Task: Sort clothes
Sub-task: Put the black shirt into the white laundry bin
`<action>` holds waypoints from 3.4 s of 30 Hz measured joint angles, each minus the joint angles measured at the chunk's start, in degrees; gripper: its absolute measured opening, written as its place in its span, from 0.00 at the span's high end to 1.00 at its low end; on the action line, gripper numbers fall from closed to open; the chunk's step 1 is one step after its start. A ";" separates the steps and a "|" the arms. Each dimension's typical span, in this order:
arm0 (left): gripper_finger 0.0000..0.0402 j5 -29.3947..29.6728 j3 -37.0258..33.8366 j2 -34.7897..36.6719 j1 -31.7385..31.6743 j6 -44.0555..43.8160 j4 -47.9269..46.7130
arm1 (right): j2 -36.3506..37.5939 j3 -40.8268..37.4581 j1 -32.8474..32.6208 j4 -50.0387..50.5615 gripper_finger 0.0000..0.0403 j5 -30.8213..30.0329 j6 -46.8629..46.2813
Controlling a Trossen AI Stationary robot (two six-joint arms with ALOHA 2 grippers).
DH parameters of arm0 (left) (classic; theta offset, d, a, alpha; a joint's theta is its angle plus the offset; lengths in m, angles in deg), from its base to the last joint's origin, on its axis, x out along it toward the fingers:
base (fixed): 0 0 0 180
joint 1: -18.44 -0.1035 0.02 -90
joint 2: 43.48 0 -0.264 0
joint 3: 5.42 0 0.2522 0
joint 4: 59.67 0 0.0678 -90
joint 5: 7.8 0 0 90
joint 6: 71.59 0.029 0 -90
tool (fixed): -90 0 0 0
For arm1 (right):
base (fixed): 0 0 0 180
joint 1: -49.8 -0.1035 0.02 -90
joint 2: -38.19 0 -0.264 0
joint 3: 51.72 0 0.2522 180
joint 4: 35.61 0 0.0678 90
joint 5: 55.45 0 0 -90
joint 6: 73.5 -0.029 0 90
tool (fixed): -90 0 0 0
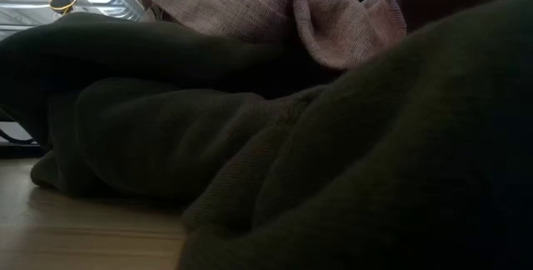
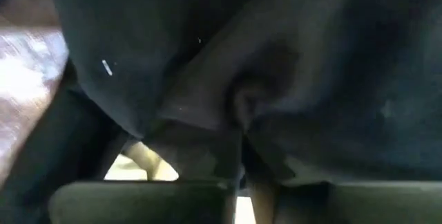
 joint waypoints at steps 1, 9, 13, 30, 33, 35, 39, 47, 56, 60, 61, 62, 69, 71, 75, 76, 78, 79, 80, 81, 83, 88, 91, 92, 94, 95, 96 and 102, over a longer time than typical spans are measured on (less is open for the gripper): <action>0.61 0.00 0.00 0.00 0.00 0.00 -0.02 | 0.00 0.92 -0.23 0.42 0.96 -0.07 0.30; 0.61 0.02 0.00 0.00 0.00 3.87 0.08 | 0.00 18.50 -2.75 6.67 0.98 -9.10 2.60; 0.61 0.02 0.00 0.00 0.00 4.33 0.16 | 0.04 28.97 -2.05 6.24 0.98 -16.43 6.29; 0.61 0.02 0.00 0.00 0.00 7.23 0.57 | -0.30 43.12 23.17 -37.18 0.92 -15.27 40.73; 0.61 0.01 0.00 0.00 0.00 6.73 0.53 | -1.02 43.15 26.07 -36.60 0.88 -8.15 37.62; 0.61 0.02 0.00 0.00 0.00 6.05 0.13 | -1.46 43.10 27.26 -32.11 0.83 -5.23 34.59; 0.61 0.02 -0.02 0.00 0.02 3.20 -0.10 | -1.78 43.04 28.30 -22.01 0.69 -4.88 31.09; 0.61 0.02 -0.02 0.02 0.00 3.47 -0.06 | 0.34 43.20 22.87 -9.20 0.47 3.28 27.59; 0.61 0.00 -0.02 0.02 0.02 3.06 -0.10 | -0.47 32.92 4.06 8.67 0.45 1.92 21.51; 0.61 0.00 -0.02 0.02 0.02 2.95 -0.06 | -0.50 20.44 -3.06 5.51 0.45 -7.41 21.76; 0.61 0.00 -0.02 0.02 0.02 2.95 -0.03 | -0.52 16.97 -4.42 4.52 0.45 -8.67 23.09; 0.61 0.02 -0.02 0.02 0.02 2.95 0.06 | -0.52 13.66 -5.66 3.49 0.45 -9.90 24.25; 0.61 0.20 -0.02 0.02 0.00 4.64 0.65 | -0.57 -2.43 -12.18 -5.79 0.45 -27.28 26.81; 0.61 0.20 -0.02 0.04 0.00 4.66 0.67 | -0.57 -4.54 -12.92 -10.94 0.45 -32.12 29.95; 0.61 0.20 -0.02 0.04 -0.02 4.46 0.66 | -0.52 -7.48 -11.34 -23.82 0.45 -34.42 36.89; 0.61 0.20 -0.02 0.04 -0.02 4.46 0.62 | -0.52 -8.09 -10.49 -26.88 0.45 -32.97 37.65; 0.61 0.20 -0.02 0.04 -0.04 4.44 0.60 | -0.52 -8.79 -9.14 -30.62 0.45 -29.26 39.61; 0.61 0.20 -0.02 0.04 -0.04 4.44 0.60 | -0.52 -8.96 -8.64 -31.55 0.45 -28.37 40.33; 0.61 0.22 -0.02 0.04 -0.04 4.44 0.58 | -0.52 -8.98 -8.30 -32.30 0.45 -28.42 40.83; 0.61 0.22 -0.02 0.04 -0.04 4.44 0.57 | -0.52 -8.99 -8.02 -33.23 0.45 -29.28 41.38; 0.61 0.22 -0.02 0.04 -0.04 4.46 0.58 | -0.52 -8.54 -7.79 -35.09 0.45 -33.15 42.83; 0.61 0.22 -0.02 0.04 -0.04 4.44 0.60 | -0.01 -2.79 -6.38 -35.77 0.45 -38.05 43.90; 0.61 0.22 -0.02 0.04 -0.04 4.44 0.58 | 1.33 1.37 -3.76 -34.53 0.45 -39.47 44.50; 0.61 0.23 -0.02 0.04 -0.04 4.44 0.56 | 1.97 2.76 -2.53 -34.10 0.45 -39.49 44.31; 0.61 0.23 -0.02 0.04 -0.04 4.44 0.18 | 3.22 5.43 -0.07 -33.21 0.45 -37.98 43.31; 0.61 0.22 -0.02 0.04 -0.04 4.44 0.02 | 3.82 6.73 0.96 -32.79 0.45 -36.05 43.15; 0.61 0.24 -0.02 0.02 -0.04 4.44 -0.06 | 4.31 7.91 1.87 -32.39 0.45 -33.24 43.12; 0.61 0.24 -0.02 0.00 -0.04 4.44 -0.21 | 5.70 12.39 -0.45 -21.61 0.45 -13.83 39.27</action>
